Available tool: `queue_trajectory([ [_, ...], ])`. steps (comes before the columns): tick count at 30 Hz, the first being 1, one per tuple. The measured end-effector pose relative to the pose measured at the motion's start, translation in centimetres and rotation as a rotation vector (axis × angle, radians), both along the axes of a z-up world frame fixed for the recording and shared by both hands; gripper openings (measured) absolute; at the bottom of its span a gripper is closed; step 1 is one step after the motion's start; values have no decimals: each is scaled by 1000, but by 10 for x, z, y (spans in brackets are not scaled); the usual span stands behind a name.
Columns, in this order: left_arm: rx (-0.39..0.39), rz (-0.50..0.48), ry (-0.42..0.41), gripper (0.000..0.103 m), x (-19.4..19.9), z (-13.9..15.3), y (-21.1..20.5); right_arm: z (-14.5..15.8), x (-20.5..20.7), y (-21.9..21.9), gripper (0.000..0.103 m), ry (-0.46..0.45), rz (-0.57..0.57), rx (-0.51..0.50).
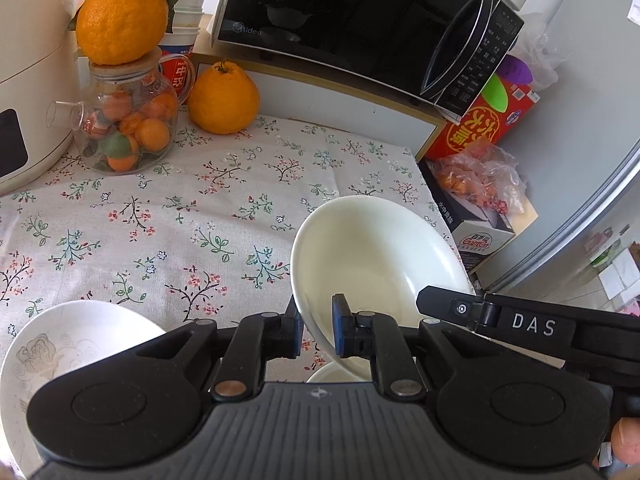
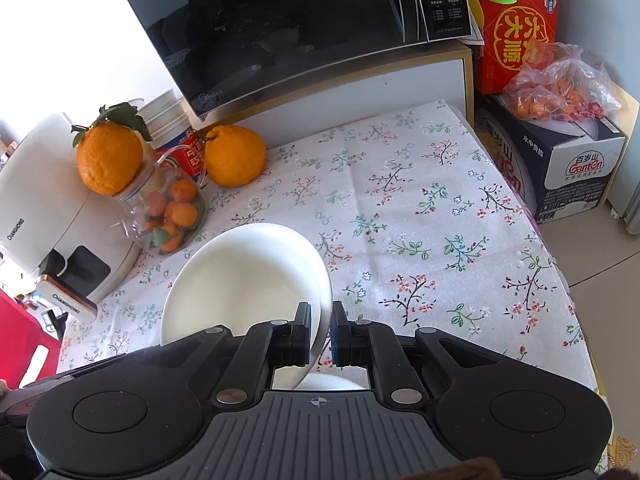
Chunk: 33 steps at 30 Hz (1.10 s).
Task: Organize plates and bowls
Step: 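Carry the white bowl with both grippers beside the white plate stack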
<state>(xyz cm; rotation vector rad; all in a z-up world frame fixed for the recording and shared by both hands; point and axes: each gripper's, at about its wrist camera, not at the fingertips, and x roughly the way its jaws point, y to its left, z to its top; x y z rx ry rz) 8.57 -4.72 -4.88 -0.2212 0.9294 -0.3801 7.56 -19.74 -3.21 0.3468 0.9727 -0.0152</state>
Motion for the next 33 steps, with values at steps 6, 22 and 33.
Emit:
queue_trajectory([
  [6,3,-9,2,14,-7,1,6,4,-9,7,10,1,17,0],
  [22,85,-91,41,14,-43,-19,0,-15,-50,11,11,90,77,-19],
  [33,167,-117,44,24,-58,-33,-18,-23,-62,12,13,118,116,-57],
])
